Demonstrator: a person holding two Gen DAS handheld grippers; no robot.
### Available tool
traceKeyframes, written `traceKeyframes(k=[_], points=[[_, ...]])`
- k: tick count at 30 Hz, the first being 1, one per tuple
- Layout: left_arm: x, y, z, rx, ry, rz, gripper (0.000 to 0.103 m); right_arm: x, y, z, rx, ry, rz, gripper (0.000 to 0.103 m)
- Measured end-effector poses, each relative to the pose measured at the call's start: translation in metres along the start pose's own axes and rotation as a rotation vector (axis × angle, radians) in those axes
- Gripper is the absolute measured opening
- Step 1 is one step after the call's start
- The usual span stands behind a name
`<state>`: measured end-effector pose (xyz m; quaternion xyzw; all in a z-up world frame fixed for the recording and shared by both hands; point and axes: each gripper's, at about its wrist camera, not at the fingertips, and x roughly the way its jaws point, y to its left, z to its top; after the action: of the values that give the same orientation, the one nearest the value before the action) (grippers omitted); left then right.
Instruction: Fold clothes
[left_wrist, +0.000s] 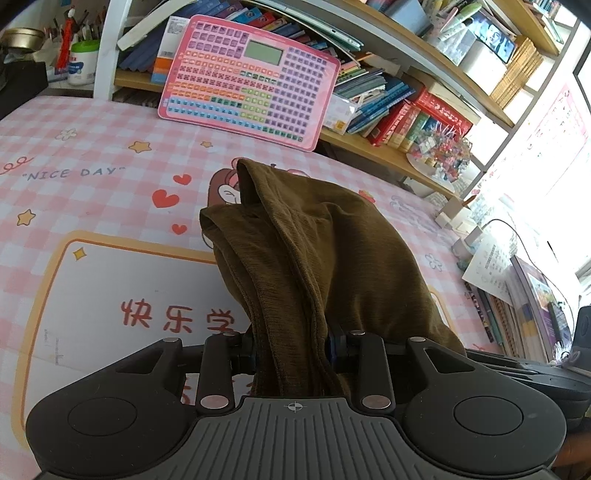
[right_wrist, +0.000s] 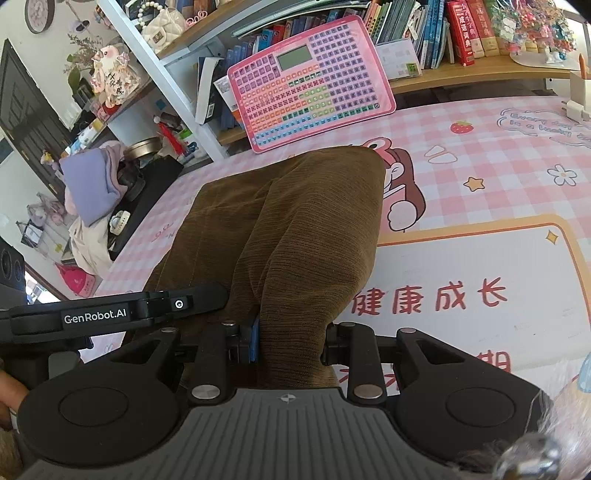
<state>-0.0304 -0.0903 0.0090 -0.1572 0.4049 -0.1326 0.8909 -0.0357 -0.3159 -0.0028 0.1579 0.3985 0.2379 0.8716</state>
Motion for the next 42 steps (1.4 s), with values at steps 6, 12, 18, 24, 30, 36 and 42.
traceKeyframes(k=[6, 12, 18, 24, 30, 36, 42], points=[[0.001, -0.008, 0.000, 0.010, -0.010, -0.003, 0.030, -0.007, -0.006, 0.002, -0.002, -0.016, 0.004, 0.026], [0.005, -0.009, 0.003, 0.021, -0.005, -0.022, 0.030, -0.010, -0.007, 0.003, 0.002, -0.027, -0.012, 0.026], [0.007, 0.005, 0.011, 0.033, 0.006, -0.050, 0.030, -0.004, 0.001, 0.004, 0.017, -0.035, -0.037, 0.026], [0.005, 0.029, 0.029, 0.050, 0.008, -0.072, 0.030, 0.010, 0.021, 0.012, 0.020, -0.052, -0.061, 0.026], [-0.001, 0.064, 0.048, 0.041, 0.010, -0.078, 0.030, 0.037, 0.049, 0.024, 0.005, -0.049, -0.055, 0.026], [-0.007, 0.104, 0.076, 0.014, -0.025, -0.093, 0.030, 0.066, 0.080, 0.042, -0.023, -0.055, -0.047, 0.026], [0.001, 0.144, 0.109, -0.004, -0.056, -0.103, 0.030, 0.106, 0.108, 0.071, -0.069, -0.070, -0.049, 0.026]])
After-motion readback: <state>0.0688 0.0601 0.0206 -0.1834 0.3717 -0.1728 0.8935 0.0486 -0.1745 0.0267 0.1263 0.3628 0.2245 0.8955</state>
